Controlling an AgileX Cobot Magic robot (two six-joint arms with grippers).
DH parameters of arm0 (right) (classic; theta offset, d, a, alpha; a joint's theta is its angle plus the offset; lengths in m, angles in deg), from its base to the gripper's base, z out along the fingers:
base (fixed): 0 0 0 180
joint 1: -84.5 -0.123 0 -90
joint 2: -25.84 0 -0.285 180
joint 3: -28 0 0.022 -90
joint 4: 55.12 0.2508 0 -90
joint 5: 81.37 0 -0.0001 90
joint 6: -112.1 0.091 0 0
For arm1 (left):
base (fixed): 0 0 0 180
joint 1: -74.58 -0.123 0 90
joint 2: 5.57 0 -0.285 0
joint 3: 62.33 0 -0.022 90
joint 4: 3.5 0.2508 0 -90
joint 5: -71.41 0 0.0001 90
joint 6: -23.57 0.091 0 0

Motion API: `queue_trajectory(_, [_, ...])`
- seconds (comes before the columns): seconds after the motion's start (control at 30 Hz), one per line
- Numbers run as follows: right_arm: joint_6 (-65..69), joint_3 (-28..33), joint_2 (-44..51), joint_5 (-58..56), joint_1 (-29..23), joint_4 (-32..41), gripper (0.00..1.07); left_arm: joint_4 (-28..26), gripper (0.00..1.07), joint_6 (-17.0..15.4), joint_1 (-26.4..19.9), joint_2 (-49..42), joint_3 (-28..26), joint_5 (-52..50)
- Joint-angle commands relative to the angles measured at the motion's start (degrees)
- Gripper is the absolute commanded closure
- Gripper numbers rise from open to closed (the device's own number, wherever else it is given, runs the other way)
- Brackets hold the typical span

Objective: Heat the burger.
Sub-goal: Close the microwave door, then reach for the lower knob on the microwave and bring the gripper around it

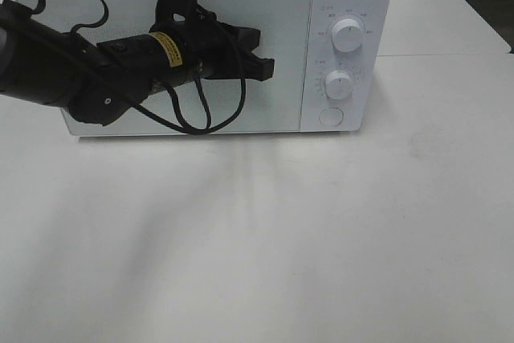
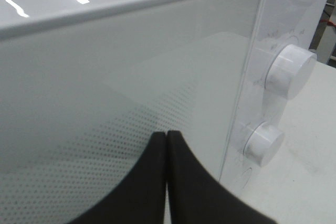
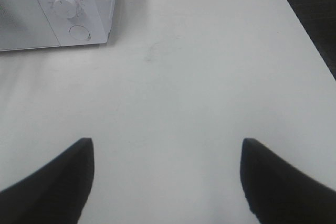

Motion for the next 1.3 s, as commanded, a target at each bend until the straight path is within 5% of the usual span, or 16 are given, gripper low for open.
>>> queue_trajectory(0.03, [-0.2, 0.2, 1.5, 0.5, 0.0, -0.1, 0.34, -4.6, 1.07, -1.3, -1.9, -1.4, -1.6, 3.9])
queue_trajectory(0.33, [-0.2, 0.2, 1.5, 0.5, 0.0, -0.1, 0.34, -2.2, 1.06, -1.6, 1.4, -10.9, 6.7, 16.9])
queue_trajectory(0.4, [-0.2, 0.2, 1.5, 0.5, 0.0, -0.1, 0.34, -2.9, 0.98, -1.8, 2.6, -13.0, 7.7, 24.9])
queue_trajectory(0.47, [-0.2, 0.2, 1.5, 0.5, 0.0, -0.1, 0.34, -3.8, 0.75, -2.8, 3.4, -15.7, 7.8, 37.6])
queue_trajectory(0.5, [-0.2, 0.2, 1.5, 0.5, 0.0, -0.1, 0.34, -3.8, 0.75, -2.8, 3.4, -15.7, 7.8, 37.6])
queue_trajectory(0.53, [-0.2, 0.2, 1.5, 0.5, 0.0, -0.1, 0.34, -4.6, 0.50, -2.8, 3.7, -17.2, 7.8, 44.5])
queue_trajectory(0.57, [-0.2, 0.2, 1.5, 0.5, 0.0, -0.1, 0.34, -5.0, 0.36, -2.8, 3.7, -17.9, 7.8, 47.6])
queue_trajectory(0.6, [-0.2, 0.2, 1.5, 0.5, 0.0, -0.1, 0.34, -5.0, 0.36, -2.8, 3.7, -17.9, 7.8, 47.6])
queue_trajectory(0.63, [-0.2, 0.2, 1.5, 0.5, 0.0, -0.1, 0.34, -5.1, 0.14, -2.8, 3.7, -19.2, 7.8, 52.8])
queue_trajectory(0.7, [-0.2, 0.2, 1.5, 0.5, 0.0, -0.1, 0.34, -5.1, 0.06, -2.8, 3.7, -19.9, 7.7, 55.4])
queue_trajectory(1.0, [-0.2, 0.2, 1.5, 0.5, 0.0, -0.1, 0.34, -7.2, 0.06, -3.0, 3.7, -26.1, 7.7, 78.4])
queue_trajectory(1.3, [-0.2, 0.2, 1.5, 0.5, 0.0, -0.1, 0.34, -8.2, 0.06, -3.5, 2.7, -32.5, 7.7, 86.5])
